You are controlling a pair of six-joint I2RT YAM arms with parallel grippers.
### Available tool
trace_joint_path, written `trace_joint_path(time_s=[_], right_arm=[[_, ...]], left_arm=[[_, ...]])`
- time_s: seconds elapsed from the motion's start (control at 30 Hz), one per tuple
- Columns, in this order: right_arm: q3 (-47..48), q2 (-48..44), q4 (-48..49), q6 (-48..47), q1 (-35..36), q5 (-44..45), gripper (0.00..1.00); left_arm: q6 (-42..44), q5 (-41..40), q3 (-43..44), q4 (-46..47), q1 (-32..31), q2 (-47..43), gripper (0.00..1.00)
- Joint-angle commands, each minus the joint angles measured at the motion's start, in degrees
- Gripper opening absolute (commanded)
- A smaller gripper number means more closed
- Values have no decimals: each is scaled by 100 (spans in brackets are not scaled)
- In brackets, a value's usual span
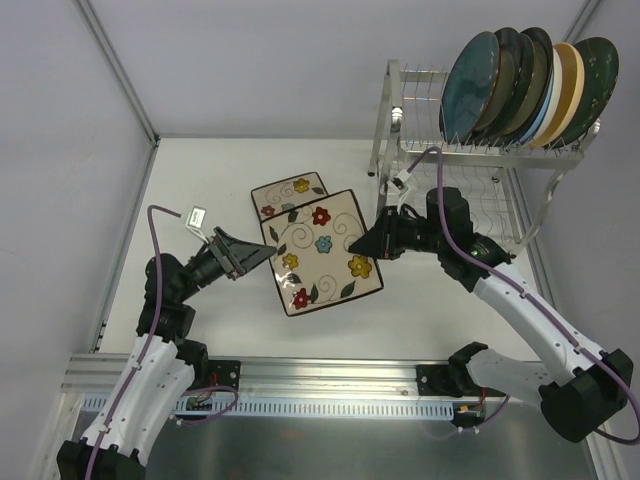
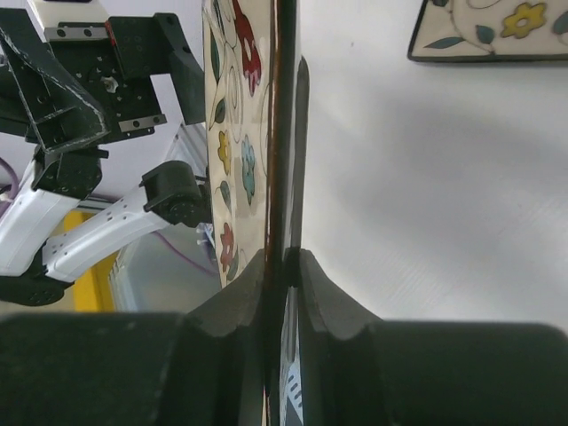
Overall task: Load the plates into the dish rack
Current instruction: Pass the plate from the left arm to the right, then insert the plate into the dish rack
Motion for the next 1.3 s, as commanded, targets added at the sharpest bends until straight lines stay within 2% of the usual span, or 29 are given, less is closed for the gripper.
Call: trace_joint_path(time_s=[0.0,0.1,0.53,0.9,1.27], right_arm=[[864,-525,566,-90,9,16,1],[1145,-630,328,-318,9,306,0],[2569,-613,99,-942,0,1335,1],[3746,-226,723,-1347,-8,2450,0],[4747,353,1874,-1751,-70,3550,1]], left_arm=[[498,-282,152,-437,15,-108,99],[963,-441,301,-861,15,-135,99],[1772,-608,222,-1336,24,-30,99],[2642,-1003,538,-2336,15,489,99],[3723,-1460,1189,-3489,15,1315,99]])
